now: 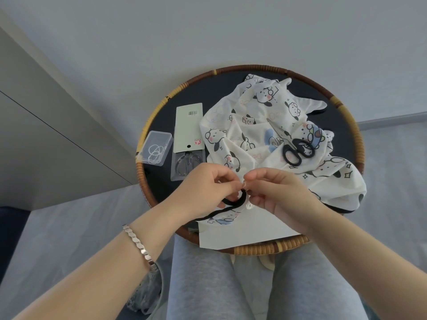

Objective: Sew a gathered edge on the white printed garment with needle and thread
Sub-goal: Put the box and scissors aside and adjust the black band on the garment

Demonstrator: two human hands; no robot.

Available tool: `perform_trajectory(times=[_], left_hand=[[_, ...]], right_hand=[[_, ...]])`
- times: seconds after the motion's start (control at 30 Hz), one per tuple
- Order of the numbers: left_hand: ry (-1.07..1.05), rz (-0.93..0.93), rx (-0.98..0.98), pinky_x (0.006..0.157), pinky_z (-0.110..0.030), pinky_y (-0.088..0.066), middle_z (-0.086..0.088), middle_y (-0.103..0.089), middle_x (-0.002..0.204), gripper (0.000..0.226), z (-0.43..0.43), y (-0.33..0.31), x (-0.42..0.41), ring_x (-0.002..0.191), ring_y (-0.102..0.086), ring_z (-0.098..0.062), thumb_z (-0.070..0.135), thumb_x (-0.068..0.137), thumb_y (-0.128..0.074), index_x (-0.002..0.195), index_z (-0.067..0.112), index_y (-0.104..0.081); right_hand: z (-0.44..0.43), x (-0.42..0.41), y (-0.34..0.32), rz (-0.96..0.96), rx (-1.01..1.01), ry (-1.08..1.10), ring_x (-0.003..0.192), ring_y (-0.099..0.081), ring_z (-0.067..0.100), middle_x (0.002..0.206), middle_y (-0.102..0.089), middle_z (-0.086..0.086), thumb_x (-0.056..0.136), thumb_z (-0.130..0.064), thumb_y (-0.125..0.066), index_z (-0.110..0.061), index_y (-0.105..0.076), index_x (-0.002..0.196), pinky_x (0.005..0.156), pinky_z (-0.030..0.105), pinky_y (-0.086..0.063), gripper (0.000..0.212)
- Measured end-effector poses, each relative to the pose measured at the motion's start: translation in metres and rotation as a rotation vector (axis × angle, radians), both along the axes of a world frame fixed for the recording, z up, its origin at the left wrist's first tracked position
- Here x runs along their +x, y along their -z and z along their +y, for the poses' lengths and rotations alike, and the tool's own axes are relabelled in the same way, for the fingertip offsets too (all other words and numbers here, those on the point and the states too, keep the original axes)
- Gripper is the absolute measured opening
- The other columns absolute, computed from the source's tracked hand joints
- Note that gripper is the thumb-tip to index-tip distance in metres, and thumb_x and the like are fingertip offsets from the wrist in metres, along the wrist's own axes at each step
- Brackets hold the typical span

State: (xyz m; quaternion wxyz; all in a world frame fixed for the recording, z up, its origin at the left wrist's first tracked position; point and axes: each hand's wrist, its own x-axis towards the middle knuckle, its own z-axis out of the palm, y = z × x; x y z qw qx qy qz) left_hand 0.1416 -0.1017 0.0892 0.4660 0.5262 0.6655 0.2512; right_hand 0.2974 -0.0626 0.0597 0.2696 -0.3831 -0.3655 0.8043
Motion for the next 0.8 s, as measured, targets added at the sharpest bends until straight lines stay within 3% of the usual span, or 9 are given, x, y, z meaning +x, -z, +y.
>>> perform_trajectory(times=[0.2,0.33,0.47,0.67,0.8], left_hand=[[-0.118,-0.241,-0.147,0.061,-0.019,-0.054,0.011,-0.066,0.059,0.011,0.000,0.005,0.000,0.064,-0.063,0.001,0.017,0.087,-0.062,0.079,0.021,-0.068],[-0.172,-0.378,-0.259,0.056,-0.019,-0.051,0.006,-0.065,0.061,0.010,-0.001,0.007,0.000,0.061,-0.063,-0.003,0.014,0.087,-0.061,0.079,0.016,-0.068],[-0.193,-0.409,-0.287,0.056,-0.019,-0.051,0.004,-0.065,0.062,0.009,-0.002,0.010,0.001,0.060,-0.064,-0.006,0.013,0.087,-0.061,0.080,0.015,-0.067],[-0.332,-0.471,-0.242,0.050,-0.021,-0.050,0.002,-0.066,0.063,0.013,-0.003,0.011,0.002,0.063,-0.069,-0.015,0.015,0.091,-0.056,0.079,0.015,-0.062],[-0.415,-0.439,-0.183,0.044,-0.020,-0.048,-0.002,-0.065,0.067,0.012,-0.003,0.011,0.007,0.059,-0.068,-0.015,0.016,0.094,-0.051,0.085,0.013,-0.059]], right_hand=[[0.001,0.002,0.005,0.111,-0.037,-0.026,0.072,-0.065,0.016,0.075,-0.070,0.007,0.063,-0.003,-0.063,-0.011,-0.075,0.074,0.069,0.021,-0.053,0.018],[-0.001,0.002,0.005,-0.112,0.168,-0.037,0.075,-0.063,0.017,0.078,-0.071,0.009,0.071,-0.003,-0.069,-0.015,-0.074,0.077,0.074,0.023,-0.052,0.014],[-0.003,0.001,0.004,-0.277,0.364,-0.023,0.061,-0.061,0.005,0.066,-0.070,-0.002,0.080,-0.002,-0.066,-0.017,-0.071,0.075,0.064,0.014,-0.052,0.017],[-0.010,-0.003,0.007,-0.184,0.362,0.083,0.067,-0.062,0.007,0.069,-0.070,-0.005,0.084,-0.002,-0.061,-0.012,-0.069,0.079,0.071,0.018,-0.053,0.014],[-0.015,-0.008,0.005,-0.145,0.407,0.147,0.068,-0.062,-0.001,0.071,-0.071,-0.011,0.083,-0.001,-0.061,-0.016,-0.068,0.074,0.067,0.012,-0.048,0.019]])
